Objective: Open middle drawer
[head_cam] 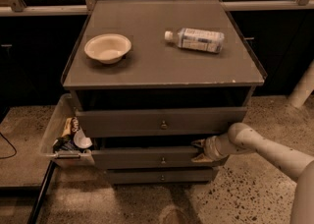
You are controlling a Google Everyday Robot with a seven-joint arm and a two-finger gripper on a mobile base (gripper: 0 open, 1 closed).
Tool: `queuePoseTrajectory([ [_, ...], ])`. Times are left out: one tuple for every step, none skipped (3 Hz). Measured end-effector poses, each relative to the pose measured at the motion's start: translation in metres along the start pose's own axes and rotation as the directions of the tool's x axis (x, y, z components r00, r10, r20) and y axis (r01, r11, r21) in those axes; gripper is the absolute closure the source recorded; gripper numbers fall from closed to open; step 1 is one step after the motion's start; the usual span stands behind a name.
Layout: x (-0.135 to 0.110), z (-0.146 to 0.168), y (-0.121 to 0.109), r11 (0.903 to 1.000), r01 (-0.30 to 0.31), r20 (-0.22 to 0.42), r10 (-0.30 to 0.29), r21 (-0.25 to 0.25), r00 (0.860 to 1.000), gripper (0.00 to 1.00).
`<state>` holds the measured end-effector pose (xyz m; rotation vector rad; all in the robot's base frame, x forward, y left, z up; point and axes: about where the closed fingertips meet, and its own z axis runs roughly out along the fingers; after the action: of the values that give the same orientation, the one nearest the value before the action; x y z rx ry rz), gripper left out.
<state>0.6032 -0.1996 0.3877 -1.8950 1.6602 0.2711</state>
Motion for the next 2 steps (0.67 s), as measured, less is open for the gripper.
queuePoseTrajectory([
  [0.0000, 0.0000, 0.0000, 1.0000, 0.000, 0.000, 0.000, 0.000, 1.000, 0.62],
  [-0.0001, -0.0001, 0.0000, 1.0000, 0.000, 0.000, 0.000, 0.000, 1.000, 0.38],
])
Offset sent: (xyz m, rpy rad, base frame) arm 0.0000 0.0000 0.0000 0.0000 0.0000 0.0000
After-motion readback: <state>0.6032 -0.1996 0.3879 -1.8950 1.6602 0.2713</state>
